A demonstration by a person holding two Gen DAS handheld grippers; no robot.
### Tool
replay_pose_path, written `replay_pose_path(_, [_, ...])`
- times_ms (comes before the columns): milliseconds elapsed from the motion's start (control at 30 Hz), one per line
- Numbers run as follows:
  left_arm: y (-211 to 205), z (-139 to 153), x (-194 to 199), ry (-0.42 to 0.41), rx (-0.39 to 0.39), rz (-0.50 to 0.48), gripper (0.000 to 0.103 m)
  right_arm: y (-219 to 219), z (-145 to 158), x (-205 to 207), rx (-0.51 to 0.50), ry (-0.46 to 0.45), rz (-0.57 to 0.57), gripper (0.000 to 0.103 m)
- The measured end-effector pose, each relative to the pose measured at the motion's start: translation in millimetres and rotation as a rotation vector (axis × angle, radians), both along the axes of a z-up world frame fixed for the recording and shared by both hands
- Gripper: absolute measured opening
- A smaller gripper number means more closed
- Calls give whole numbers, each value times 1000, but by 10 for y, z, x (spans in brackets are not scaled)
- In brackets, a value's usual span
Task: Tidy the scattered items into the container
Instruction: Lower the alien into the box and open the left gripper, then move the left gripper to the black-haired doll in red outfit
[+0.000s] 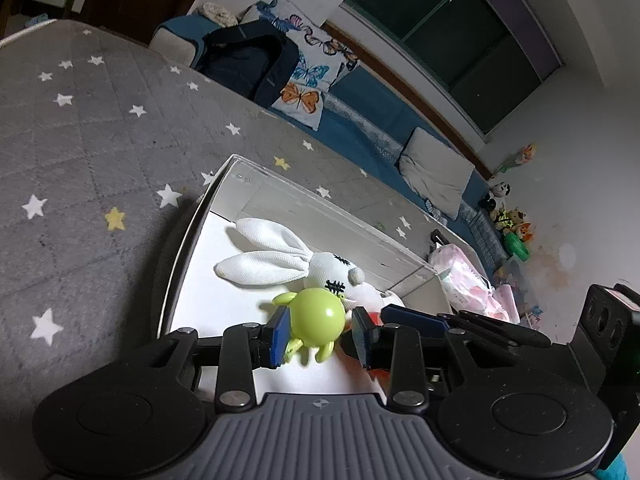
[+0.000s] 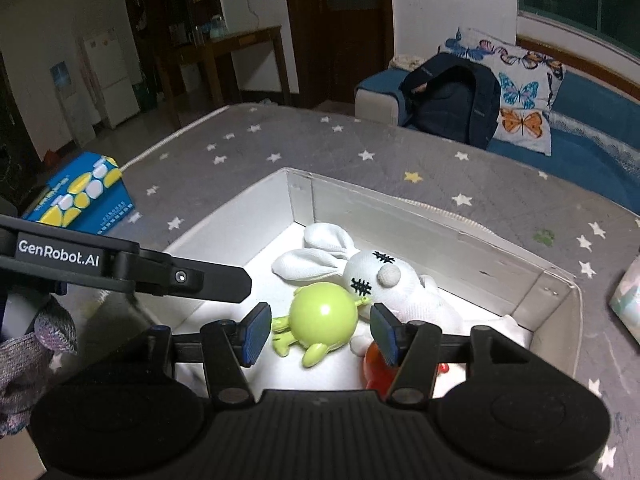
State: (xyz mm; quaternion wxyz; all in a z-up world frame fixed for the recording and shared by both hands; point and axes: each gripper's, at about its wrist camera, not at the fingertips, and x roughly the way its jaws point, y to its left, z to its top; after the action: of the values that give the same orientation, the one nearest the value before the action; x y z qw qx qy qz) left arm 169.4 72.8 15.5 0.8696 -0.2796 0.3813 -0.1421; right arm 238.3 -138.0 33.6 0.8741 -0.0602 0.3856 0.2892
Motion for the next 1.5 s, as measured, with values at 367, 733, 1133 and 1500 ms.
replay_pose_path(367, [81, 105, -480, -50, 16, 17, 36, -93, 161, -605, 85, -54, 41, 73])
replay_pose_path(733, [195, -38, -856, -38, 2, 34, 36, 56, -38, -1102, 81, -54, 86, 87])
replay_pose_path(1133, [387, -321, -936, 20, -77, 75, 36, 201, -370, -1129, 112, 47, 26, 91])
replay_pose_path(1500, [476, -448, -969, 34, -132, 100, 36, 362, -472, -1077, 105, 67, 6, 91])
